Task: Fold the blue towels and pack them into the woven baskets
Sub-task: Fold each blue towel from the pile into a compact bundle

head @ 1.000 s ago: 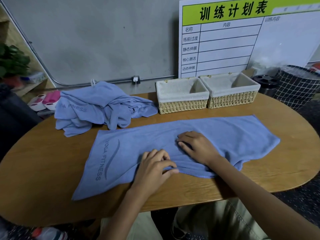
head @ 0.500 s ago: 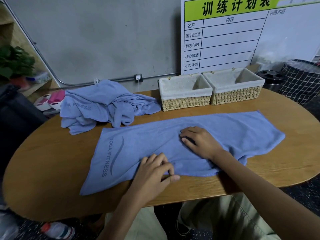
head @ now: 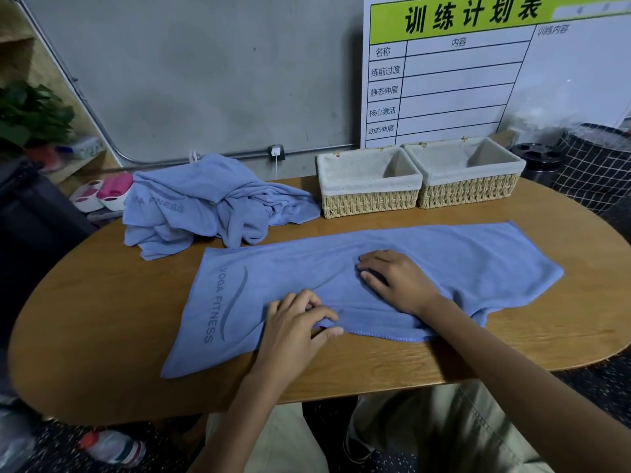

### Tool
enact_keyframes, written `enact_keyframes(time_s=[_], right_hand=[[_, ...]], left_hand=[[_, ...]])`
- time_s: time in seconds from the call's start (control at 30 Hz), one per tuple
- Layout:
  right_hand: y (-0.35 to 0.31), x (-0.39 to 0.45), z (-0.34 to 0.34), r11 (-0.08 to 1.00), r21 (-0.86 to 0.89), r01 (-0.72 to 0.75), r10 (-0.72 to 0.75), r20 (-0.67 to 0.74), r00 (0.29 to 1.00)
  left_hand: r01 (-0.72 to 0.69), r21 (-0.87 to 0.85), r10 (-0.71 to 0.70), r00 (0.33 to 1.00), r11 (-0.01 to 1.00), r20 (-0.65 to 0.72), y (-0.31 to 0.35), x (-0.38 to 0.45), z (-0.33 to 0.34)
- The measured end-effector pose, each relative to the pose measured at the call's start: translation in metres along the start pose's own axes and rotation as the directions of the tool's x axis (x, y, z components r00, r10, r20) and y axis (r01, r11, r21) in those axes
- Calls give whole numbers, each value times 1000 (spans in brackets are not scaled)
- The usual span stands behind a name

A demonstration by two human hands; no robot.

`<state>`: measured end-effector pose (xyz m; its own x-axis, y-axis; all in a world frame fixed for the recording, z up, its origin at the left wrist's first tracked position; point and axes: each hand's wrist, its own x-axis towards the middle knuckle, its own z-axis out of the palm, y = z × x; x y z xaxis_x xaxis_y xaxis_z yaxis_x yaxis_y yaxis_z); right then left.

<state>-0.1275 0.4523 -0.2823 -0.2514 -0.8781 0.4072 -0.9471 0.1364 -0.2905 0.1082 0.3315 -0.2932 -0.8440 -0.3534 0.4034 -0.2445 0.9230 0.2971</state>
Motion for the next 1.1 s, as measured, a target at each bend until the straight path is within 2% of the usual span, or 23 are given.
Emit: enact_keyframes(time_s=[0.1,0.27,0.4,0.6,0.73,0.87,0.93,1.0,1.1], right_hand=[[1,1,1,1000,-1,-7,7,3,1000],[0,2,2,1000,-9,7,-7,-9,1000],[2,2,3,1000,-25,-3,3,-3,1000],[4,3,3,999,-32,-35,35,21,999],[4,3,4,998,-50,-29,30,14,999],[6,6,5,998,-57,-41,41,1,999],[7,6,4,997,-64,-41,41,4,999],[7,4,4,997,-67,-43,43,5,999],[6,3,6,997,-68,-49,49,4,999]], left_hand=[[-22,-33,22,1000,999,-1,-3,0,-3],[-205,-145,215,975,968,59,21,-6,-14],[-122,-256,153,982,959,107,18,-20,-23],[-80,59,85,993,995,-83,-3,-32,-35],[-50,33,51,998,998,-24,-20,-36,-38],[-122,-60,127,988,991,83,-3,-40,-41],[-52,-70,57,996,996,69,-10,-37,-46],[4,-10,-4,1000,1000,8,-18,-36,-49],[-77,148,75,997,986,22,-13,-44,-41]])
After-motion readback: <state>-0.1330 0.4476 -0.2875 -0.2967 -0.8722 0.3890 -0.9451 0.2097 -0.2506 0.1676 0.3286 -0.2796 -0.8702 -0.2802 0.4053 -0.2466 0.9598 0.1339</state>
